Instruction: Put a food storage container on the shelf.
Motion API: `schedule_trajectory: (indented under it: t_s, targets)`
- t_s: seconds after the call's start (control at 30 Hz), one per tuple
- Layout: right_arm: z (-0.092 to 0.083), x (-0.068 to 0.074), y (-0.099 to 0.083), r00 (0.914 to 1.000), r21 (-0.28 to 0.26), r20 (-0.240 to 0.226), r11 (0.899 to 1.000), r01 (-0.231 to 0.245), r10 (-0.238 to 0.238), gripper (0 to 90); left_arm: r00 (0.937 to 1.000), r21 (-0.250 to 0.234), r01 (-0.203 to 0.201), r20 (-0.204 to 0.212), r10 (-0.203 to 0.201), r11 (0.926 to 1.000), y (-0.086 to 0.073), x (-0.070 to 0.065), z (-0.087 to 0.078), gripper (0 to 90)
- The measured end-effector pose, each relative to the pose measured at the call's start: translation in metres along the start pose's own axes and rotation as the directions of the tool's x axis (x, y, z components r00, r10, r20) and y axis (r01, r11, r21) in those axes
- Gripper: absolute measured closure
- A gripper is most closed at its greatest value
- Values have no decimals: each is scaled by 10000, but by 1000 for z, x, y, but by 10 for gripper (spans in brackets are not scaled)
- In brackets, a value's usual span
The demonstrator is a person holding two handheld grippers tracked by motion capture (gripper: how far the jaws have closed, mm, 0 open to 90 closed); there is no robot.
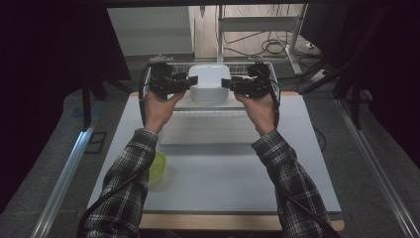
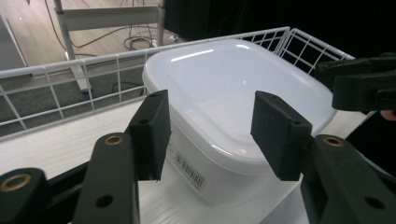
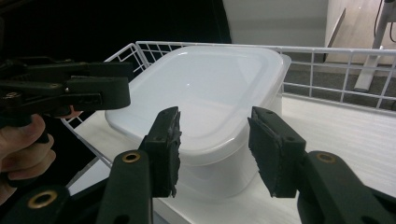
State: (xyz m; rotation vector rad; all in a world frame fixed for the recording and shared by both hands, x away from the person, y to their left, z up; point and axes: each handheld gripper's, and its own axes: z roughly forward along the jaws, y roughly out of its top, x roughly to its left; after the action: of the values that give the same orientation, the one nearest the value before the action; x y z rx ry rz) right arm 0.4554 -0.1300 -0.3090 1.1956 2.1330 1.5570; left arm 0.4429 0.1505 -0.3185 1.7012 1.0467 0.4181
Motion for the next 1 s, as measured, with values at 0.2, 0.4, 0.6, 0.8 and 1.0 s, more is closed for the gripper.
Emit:
schedule_trajectory:
  t_s: [0.2, 0.4, 0.6, 0.8, 1.0]
  targets:
    - [-11, 2, -4, 9989, -204, -97, 9987, 467, -469, 422, 9980, -124, -223, 597, 230, 9997, -7, -7, -17, 352]
    - [-19, 6, -15, 9962, -27, -307, 9967, 813, -813, 325, 9942, 2, -558, 922, 556, 9984, -18, -13, -28, 293]
    - [-28, 11, -33, 9907, 50, -350, 9913, 1316, -1313, 242, 9883, 92, -912, 1236, 894, 9958, -33, -23, -40, 189]
    - [-37, 16, -47, 9847, 64, -403, 9855, 1697, -1693, 213, 9801, 244, -1223, 1608, 1168, 9922, -54, -35, -46, 148]
    - [-46, 18, -64, 9809, 96, -595, 9825, 1863, -1854, 169, 9781, 573, -1598, 1439, 1503, 9855, -81, -45, -45, 106]
